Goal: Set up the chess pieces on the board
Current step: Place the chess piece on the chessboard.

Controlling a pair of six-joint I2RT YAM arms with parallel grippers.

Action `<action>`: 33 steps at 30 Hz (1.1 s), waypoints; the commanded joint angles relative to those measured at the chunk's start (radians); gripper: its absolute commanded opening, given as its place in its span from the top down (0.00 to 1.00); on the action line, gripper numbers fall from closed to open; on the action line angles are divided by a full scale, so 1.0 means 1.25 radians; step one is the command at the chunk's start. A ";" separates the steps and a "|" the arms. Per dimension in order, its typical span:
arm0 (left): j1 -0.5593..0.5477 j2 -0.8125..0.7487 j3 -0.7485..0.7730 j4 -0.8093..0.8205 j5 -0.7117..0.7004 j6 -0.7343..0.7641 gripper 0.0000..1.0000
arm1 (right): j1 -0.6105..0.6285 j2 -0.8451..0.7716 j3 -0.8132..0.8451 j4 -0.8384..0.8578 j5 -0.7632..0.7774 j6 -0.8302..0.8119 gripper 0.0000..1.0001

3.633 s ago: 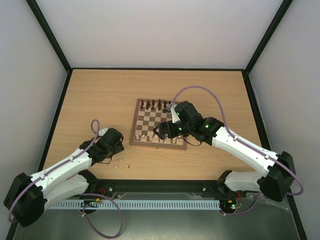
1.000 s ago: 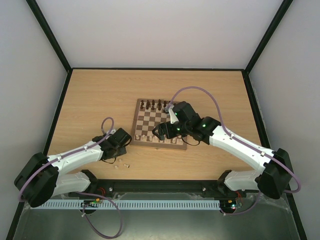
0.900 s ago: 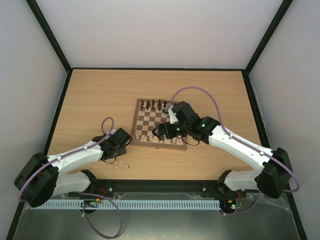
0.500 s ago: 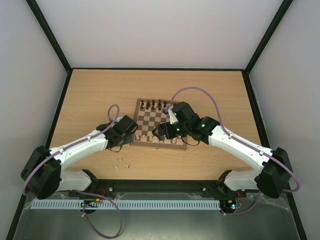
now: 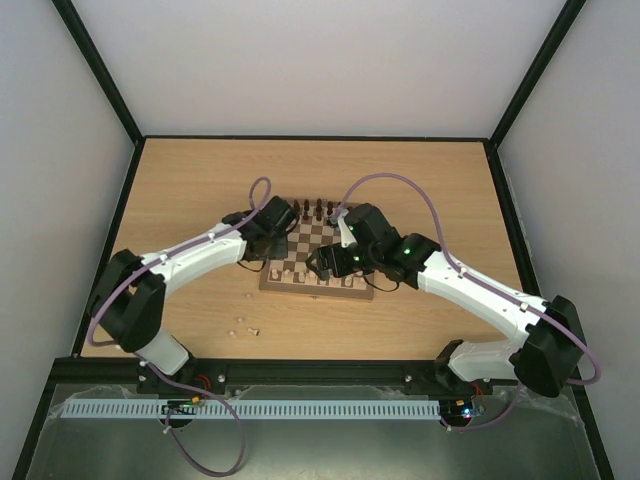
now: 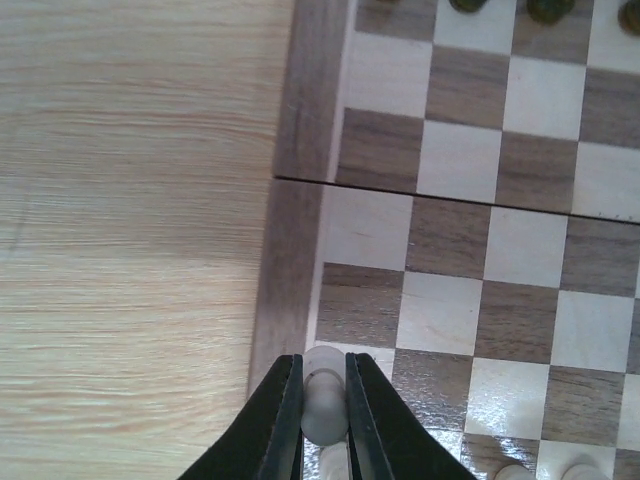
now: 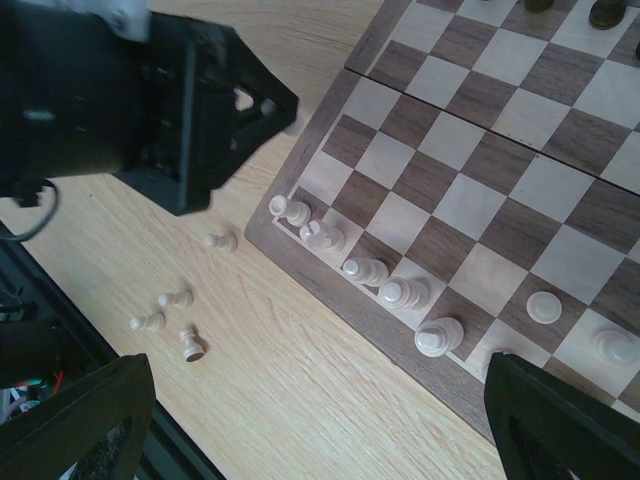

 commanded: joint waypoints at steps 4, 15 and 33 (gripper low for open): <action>-0.021 0.066 0.033 0.013 0.056 0.041 0.93 | 0.003 -0.028 -0.012 -0.001 0.019 -0.003 0.09; -0.039 0.097 0.021 0.020 0.061 0.021 0.92 | 0.003 -0.026 -0.012 0.001 0.010 -0.002 0.09; -0.040 0.088 -0.017 0.021 0.041 0.006 0.90 | 0.002 -0.021 -0.014 0.006 -0.007 0.000 0.09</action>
